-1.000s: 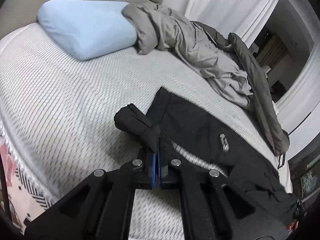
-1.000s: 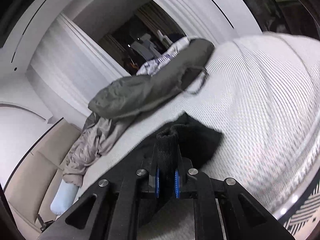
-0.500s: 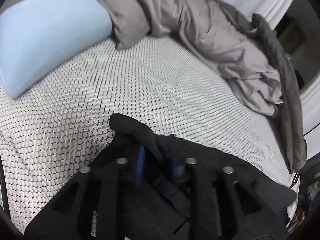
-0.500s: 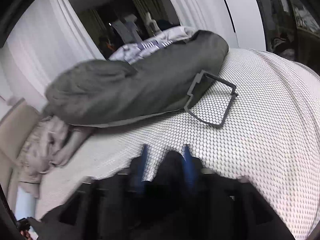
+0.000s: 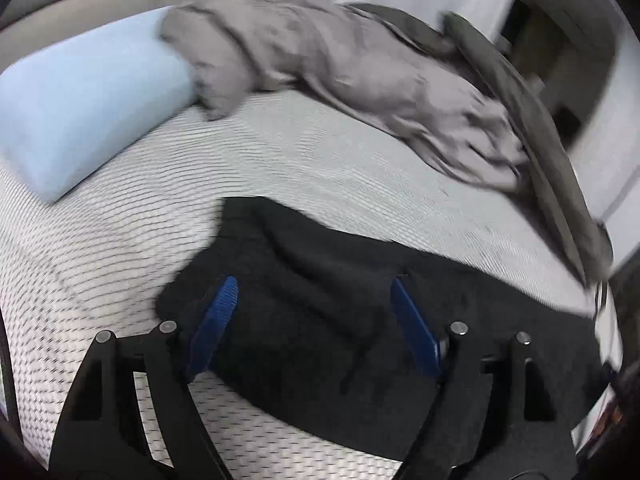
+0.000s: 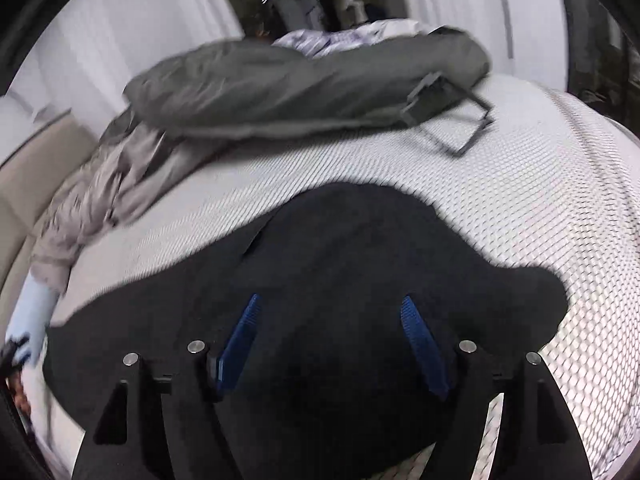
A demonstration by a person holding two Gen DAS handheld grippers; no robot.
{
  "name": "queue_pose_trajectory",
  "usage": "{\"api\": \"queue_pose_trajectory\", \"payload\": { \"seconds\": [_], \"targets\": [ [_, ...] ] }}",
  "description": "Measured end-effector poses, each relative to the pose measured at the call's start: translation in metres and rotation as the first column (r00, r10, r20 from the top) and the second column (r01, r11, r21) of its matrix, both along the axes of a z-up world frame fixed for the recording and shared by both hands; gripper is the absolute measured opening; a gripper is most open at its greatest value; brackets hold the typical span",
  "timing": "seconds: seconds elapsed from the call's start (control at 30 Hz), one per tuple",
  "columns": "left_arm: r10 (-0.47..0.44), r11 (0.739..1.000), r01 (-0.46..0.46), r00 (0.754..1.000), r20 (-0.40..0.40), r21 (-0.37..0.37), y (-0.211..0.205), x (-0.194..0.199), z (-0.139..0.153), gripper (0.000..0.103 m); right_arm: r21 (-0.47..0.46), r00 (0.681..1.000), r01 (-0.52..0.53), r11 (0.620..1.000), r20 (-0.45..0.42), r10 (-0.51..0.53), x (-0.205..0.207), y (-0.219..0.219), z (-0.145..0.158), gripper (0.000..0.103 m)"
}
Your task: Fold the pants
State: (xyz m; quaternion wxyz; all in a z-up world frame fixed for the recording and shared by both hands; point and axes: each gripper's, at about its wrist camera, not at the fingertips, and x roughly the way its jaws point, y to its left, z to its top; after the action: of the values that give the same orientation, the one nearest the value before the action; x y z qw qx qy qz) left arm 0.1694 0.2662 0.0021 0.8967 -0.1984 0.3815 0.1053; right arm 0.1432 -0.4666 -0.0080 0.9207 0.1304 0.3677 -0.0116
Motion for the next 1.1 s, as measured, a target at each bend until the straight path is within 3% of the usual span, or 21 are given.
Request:
{"api": "queue_pose_trajectory", "payload": {
  "seconds": [0.1,0.17,0.3,0.37,0.5,0.6,0.67,0.73,0.8,1.0,1.1],
  "targets": [
    [-0.085,0.996,0.083,0.995,-0.044,-0.043,-0.034,0.015,-0.004,0.077,0.037,0.996,-0.083,0.996,-0.013,0.084,0.001,0.029,0.006,0.074],
    [-0.114,0.993,0.114,0.992,-0.056,-0.004,-0.054,0.026,-0.005,0.077,0.045,0.986,-0.162,0.986,-0.041,0.163,0.012,0.057,0.010,0.074],
    [-0.194,0.980,0.198,0.964,-0.183,0.005,-0.083,0.051,-0.023,0.077,0.017,0.959,-0.267,0.963,-0.093,0.268,0.037,0.109,0.009,0.074],
    [-0.164,0.983,0.180,0.958,-0.234,0.046,-0.090,0.060,-0.031,0.077,0.026,0.950,-0.290,0.957,-0.113,0.291,0.046,0.127,0.006,0.074],
    [-0.133,0.991,0.129,0.940,-0.314,-0.033,-0.079,0.093,-0.052,0.076,0.047,0.940,-0.320,0.946,-0.108,0.323,0.056,0.149,0.002,0.074],
    [-0.096,0.995,0.103,0.914,-0.395,-0.002,-0.076,0.113,-0.072,0.053,0.078,0.942,-0.317,0.945,-0.088,0.324,0.050,0.151,-0.002,0.074],
    [-0.122,0.990,0.142,0.917,-0.379,0.025,-0.083,0.116,-0.074,0.038,0.095,0.949,-0.302,0.948,-0.068,0.309,0.043,0.151,-0.004,0.074],
    [-0.161,0.982,0.186,0.924,-0.346,0.040,-0.091,0.113,-0.070,0.015,0.129,0.957,-0.285,0.950,-0.015,0.289,0.027,0.142,-0.006,0.074],
    [-0.165,0.976,0.201,0.932,-0.324,0.081,-0.096,0.111,-0.065,0.006,0.171,0.963,-0.268,0.948,0.018,0.269,0.020,0.135,-0.009,0.075],
    [-0.117,0.979,0.149,0.969,-0.218,0.138,-0.092,0.112,-0.034,0.001,0.162,0.969,-0.245,0.956,0.028,0.244,0.009,0.116,-0.013,0.075],
    [-0.081,0.984,0.108,0.980,-0.184,0.141,-0.080,0.128,-0.022,0.002,0.205,0.977,-0.212,0.955,0.036,0.210,0.010,0.099,-0.014,0.075]
  ]
}}
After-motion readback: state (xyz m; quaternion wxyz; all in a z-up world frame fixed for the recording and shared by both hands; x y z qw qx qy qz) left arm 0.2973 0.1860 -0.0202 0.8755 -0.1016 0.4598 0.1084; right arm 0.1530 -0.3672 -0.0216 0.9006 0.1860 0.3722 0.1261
